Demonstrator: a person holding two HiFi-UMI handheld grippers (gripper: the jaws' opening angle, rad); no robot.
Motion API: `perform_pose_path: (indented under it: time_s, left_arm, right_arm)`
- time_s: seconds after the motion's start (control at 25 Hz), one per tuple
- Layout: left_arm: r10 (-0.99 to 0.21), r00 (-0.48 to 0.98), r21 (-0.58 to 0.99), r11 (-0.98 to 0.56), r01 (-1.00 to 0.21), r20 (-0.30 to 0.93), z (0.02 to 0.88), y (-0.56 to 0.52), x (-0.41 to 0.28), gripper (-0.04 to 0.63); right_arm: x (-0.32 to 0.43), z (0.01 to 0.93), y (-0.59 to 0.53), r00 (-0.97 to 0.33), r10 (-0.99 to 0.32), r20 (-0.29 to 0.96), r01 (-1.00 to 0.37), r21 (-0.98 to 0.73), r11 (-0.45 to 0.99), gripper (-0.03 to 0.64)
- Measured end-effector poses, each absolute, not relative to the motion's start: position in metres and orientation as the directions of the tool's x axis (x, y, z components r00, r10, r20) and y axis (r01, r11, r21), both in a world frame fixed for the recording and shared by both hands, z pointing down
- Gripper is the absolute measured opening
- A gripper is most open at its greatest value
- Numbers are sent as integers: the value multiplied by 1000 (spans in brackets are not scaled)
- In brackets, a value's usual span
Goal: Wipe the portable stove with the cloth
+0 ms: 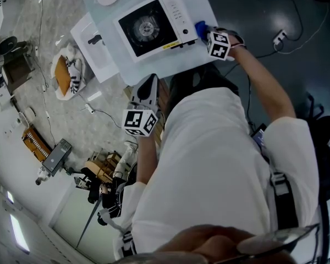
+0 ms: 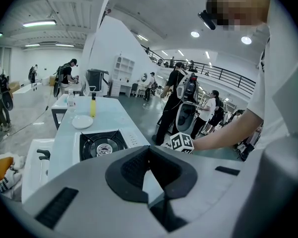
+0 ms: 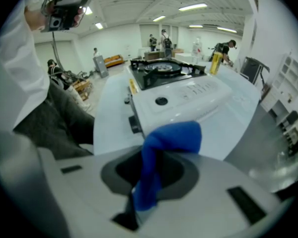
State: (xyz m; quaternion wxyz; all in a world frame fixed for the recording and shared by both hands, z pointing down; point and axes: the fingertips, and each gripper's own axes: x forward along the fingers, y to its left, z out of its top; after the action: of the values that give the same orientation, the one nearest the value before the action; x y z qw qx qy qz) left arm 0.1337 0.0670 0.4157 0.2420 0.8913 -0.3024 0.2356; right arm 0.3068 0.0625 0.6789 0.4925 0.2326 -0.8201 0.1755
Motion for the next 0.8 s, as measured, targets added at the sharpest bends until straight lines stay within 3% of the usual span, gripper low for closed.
perform_pose_path:
  time_s: [0.4,0.8]
  left_arm:
    - [-444,706,303,-683,-665,552,411,60,131,32]
    - [-422,730,347,-678,-648,538,427,40,112,32]
  right_arm:
    - [317,670,82,-385,-154,910,-545,-90,834,75]
    - [346,655,42,-363,-279,889,-736,-90,671,75]
